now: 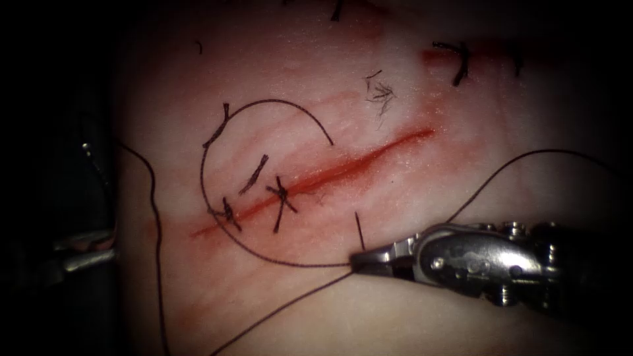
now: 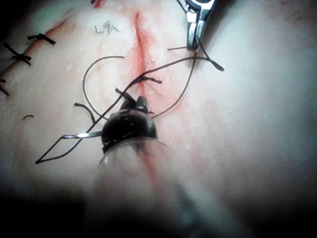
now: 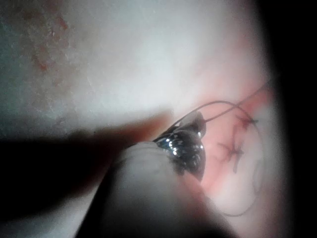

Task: Wound Closure
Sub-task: Pull the suture through the incision with the right tool until a short tail remains on the top side.

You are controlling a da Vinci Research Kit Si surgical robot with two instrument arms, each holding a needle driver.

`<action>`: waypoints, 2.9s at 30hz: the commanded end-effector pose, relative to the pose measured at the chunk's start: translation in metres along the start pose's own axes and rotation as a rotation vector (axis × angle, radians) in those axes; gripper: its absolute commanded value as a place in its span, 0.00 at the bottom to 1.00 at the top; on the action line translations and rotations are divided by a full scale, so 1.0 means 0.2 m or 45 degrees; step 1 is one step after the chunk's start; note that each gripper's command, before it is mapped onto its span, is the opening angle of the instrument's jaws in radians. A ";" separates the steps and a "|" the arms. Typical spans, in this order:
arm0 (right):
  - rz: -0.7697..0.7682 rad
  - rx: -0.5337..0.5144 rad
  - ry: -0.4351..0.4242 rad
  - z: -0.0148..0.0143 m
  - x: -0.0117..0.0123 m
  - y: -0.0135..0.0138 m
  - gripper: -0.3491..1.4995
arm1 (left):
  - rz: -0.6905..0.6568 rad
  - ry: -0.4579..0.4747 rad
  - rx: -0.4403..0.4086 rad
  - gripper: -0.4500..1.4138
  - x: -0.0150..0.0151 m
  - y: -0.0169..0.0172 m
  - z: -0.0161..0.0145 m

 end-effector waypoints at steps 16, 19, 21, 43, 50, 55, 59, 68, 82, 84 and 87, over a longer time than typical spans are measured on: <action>0.118 0.251 0.068 -0.015 0.044 -0.050 0.00 | 0.058 0.011 -0.062 0.05 0.008 0.008 0.009; 0.171 0.353 0.116 -0.015 0.050 -0.054 0.00 | 0.058 0.011 -0.063 0.05 0.008 0.008 0.009; 0.194 0.447 0.133 -0.014 0.052 -0.056 0.00 | 0.058 0.011 -0.063 0.05 0.008 0.008 0.009; -0.023 -0.168 0.295 -0.031 0.042 0.028 0.93 | 0.063 0.013 -0.074 0.05 0.006 0.006 0.007; -0.167 -0.133 0.241 -0.015 0.013 0.036 0.84 | 0.064 0.013 -0.074 0.05 0.006 0.005 0.007; -0.255 -0.132 0.169 -0.001 0.000 0.035 0.85 | 0.064 0.013 -0.071 0.05 0.006 0.005 0.007; -0.314 -0.119 0.120 0.009 -0.008 0.032 0.85 | 0.064 0.013 -0.071 0.05 0.006 0.005 0.007; -0.344 -0.124 0.094 0.019 -0.011 0.033 0.68 | 0.067 0.013 -0.071 0.05 0.005 0.004 0.007; -0.319 -0.163 -0.022 0.018 -0.014 0.039 0.00 | 0.065 0.013 -0.067 0.05 0.006 0.005 0.008; -0.315 -0.169 -0.030 0.018 -0.014 0.040 0.00 | 0.065 0.013 -0.065 0.05 0.006 0.006 0.008; -0.313 -0.174 -0.038 0.017 -0.014 0.040 0.00 | 0.064 0.013 -0.064 0.05 0.006 0.006 0.008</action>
